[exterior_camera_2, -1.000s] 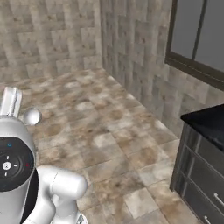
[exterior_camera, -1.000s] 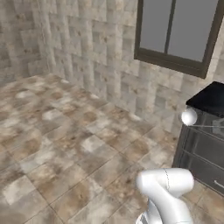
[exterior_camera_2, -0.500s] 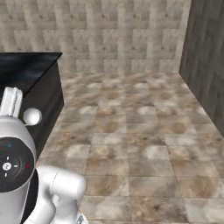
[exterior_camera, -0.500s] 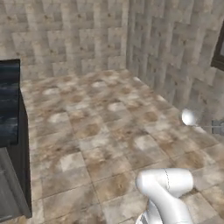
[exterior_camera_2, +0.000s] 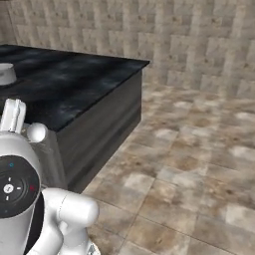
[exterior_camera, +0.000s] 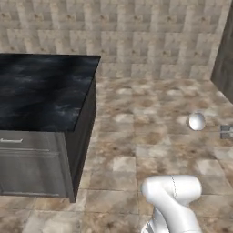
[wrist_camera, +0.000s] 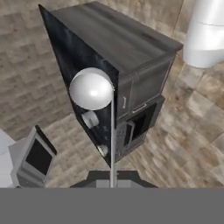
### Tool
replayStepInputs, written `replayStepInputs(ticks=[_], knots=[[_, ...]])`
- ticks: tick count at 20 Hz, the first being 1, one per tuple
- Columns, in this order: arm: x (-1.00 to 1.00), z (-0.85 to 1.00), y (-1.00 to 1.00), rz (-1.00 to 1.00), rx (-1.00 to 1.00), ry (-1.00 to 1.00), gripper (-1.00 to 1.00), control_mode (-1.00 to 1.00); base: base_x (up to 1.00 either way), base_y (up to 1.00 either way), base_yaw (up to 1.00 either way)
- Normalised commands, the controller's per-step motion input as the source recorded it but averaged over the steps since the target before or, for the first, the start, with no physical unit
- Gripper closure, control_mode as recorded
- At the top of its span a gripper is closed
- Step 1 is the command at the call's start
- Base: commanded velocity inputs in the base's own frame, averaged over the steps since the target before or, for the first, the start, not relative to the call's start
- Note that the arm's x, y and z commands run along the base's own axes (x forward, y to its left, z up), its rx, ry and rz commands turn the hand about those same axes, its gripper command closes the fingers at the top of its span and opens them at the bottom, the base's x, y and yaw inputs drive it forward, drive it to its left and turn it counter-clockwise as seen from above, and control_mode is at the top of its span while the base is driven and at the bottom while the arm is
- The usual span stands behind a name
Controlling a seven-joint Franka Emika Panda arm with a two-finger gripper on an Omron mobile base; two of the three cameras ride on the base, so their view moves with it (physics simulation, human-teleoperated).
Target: Open the cabinet and move the ladle to the pot. Then close the cabinet.
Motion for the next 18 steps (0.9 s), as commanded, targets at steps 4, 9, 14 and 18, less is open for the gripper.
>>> replayStepInputs(ticks=[4, 9, 14, 18], knots=[[0.0, 0.0, 0.0, 0.0, 0.0, 0.0, 1.0, 1.0, 0.4, 0.05, 0.55], [0.0, 0.0, 0.0, 0.0, 0.0, 0.0, 1.0, 1.0, 0.55, 0.43, 0.19], [0.0, 0.0, 0.0, 0.0, 0.0, 0.0, 1.0, 1.0, 0.74, 0.96, -0.04], [0.0, 0.0, 0.0, 0.0, 0.0, 0.0, 1.0, 1.0, 0.72, 1.0, -0.06]])
